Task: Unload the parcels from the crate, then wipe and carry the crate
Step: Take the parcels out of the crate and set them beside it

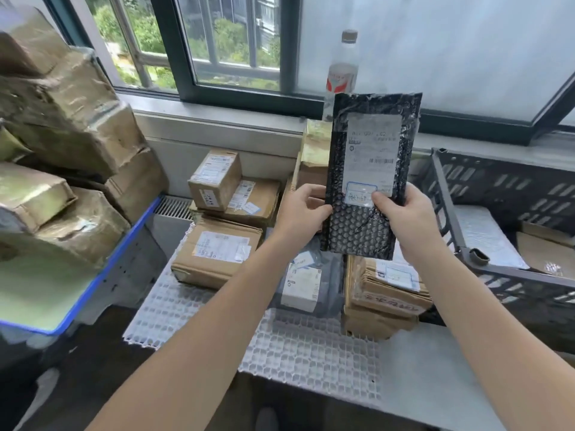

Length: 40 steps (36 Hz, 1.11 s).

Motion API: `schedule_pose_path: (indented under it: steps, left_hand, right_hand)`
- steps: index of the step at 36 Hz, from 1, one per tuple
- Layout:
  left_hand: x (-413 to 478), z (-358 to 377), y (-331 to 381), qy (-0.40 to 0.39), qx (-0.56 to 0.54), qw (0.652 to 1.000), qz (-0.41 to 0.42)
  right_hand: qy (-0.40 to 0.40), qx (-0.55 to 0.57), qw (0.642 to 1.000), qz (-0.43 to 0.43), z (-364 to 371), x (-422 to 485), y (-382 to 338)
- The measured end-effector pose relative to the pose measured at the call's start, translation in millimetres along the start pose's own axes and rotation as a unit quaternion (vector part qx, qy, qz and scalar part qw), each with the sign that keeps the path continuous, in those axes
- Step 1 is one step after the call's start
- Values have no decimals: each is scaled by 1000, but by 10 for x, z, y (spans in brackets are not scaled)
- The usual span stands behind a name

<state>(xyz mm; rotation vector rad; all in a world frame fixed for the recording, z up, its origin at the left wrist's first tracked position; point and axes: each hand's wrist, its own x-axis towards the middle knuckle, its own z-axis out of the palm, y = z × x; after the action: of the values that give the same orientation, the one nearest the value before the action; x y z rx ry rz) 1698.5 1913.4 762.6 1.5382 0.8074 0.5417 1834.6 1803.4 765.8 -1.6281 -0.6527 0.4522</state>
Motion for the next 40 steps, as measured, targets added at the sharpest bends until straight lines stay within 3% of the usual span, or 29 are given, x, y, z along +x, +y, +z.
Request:
schedule_pose_path:
  steps: [8,19,28,40]
  left_hand:
    - [-218,-1,-126,34,18,999,-19]
    - [-320,-155,-400,12,43,996,-75]
    - [10,-512,-405,-25,15,997,-65]
    - [429,-519,-456,-111,-2,993,-50]
  right_hand:
    - [-15,10,1000,-1,116,-22,41]
    - [-20,-30,999,-8,373,-118,91]
    - [147,-24,988,46,371,196,30]
    - [253,16,962,101,269,308,105]
